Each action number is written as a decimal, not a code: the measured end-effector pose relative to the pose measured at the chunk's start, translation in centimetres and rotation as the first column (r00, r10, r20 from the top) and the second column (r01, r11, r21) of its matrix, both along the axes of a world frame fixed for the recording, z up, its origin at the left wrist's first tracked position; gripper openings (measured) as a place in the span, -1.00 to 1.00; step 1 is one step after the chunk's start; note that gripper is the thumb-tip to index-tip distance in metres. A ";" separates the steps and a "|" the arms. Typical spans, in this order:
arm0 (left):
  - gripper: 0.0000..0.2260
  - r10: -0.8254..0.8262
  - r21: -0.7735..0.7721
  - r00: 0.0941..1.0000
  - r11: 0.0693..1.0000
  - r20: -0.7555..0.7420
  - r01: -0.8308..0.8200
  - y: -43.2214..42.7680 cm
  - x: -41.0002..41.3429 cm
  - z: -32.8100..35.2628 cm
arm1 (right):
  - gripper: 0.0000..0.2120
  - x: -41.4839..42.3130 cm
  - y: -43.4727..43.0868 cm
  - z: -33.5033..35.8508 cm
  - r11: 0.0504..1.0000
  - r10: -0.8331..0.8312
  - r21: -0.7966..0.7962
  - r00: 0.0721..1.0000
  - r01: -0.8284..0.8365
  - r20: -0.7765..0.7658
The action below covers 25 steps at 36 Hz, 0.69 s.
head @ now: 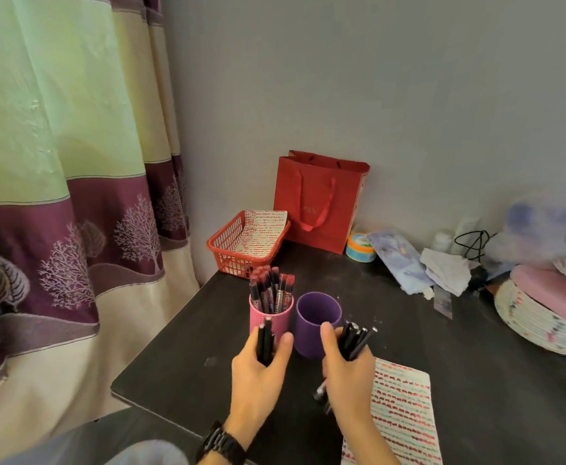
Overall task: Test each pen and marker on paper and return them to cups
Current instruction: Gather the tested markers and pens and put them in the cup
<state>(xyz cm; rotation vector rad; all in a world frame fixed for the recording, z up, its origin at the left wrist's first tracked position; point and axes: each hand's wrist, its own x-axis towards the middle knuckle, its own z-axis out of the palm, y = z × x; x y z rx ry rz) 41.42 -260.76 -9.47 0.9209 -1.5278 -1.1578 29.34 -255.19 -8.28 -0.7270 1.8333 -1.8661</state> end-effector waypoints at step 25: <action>-0.61 0.117 0.084 0.987 0.991 -0.107 -0.109 0.2 -2.1 -0.6 | -0.68 -0.8 0.2 -1.2 0.995 -0.057 -0.077 0.993 0.065 0.103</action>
